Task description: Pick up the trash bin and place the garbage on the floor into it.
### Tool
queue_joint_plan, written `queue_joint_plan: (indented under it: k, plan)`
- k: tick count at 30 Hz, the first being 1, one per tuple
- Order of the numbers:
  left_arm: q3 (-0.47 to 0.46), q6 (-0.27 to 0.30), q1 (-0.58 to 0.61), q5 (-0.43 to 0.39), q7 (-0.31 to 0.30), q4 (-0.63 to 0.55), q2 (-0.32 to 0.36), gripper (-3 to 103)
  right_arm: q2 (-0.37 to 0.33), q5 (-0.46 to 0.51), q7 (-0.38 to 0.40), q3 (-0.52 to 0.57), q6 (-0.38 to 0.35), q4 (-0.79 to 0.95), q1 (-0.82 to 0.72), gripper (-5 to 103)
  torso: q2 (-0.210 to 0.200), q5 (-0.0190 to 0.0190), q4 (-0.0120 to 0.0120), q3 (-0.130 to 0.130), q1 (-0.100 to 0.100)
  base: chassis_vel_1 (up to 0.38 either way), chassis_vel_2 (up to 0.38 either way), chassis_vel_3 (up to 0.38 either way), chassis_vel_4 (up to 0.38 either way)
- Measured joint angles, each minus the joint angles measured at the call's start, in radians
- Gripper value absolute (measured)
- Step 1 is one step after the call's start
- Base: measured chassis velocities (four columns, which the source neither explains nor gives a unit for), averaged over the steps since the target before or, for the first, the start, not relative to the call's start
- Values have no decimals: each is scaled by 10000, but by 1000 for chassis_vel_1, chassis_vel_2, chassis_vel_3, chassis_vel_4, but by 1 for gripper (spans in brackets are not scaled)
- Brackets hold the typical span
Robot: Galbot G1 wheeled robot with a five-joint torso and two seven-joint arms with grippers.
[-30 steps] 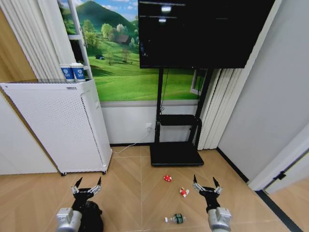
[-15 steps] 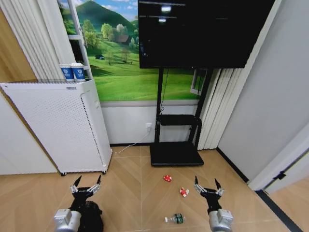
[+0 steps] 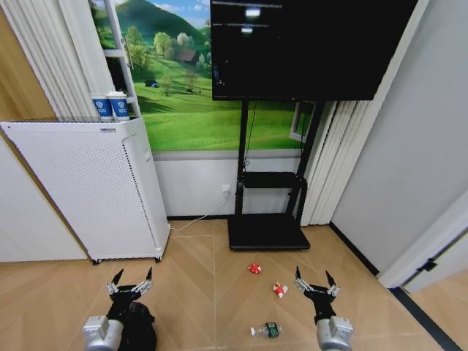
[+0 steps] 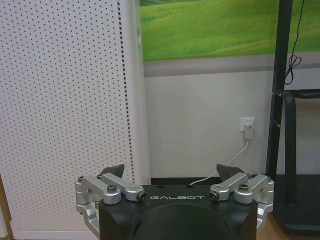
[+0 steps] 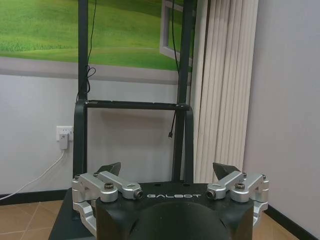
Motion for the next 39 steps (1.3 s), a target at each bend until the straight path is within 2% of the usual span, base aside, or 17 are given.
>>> queue_joint_plan:
  k: [39]
  plan:
    - [-331,-224,299,25,132,556,283,100,452,-141,-11,-11,161,-364,-67,100,-1736,0,0,-1079,-657,0,0,0,0]
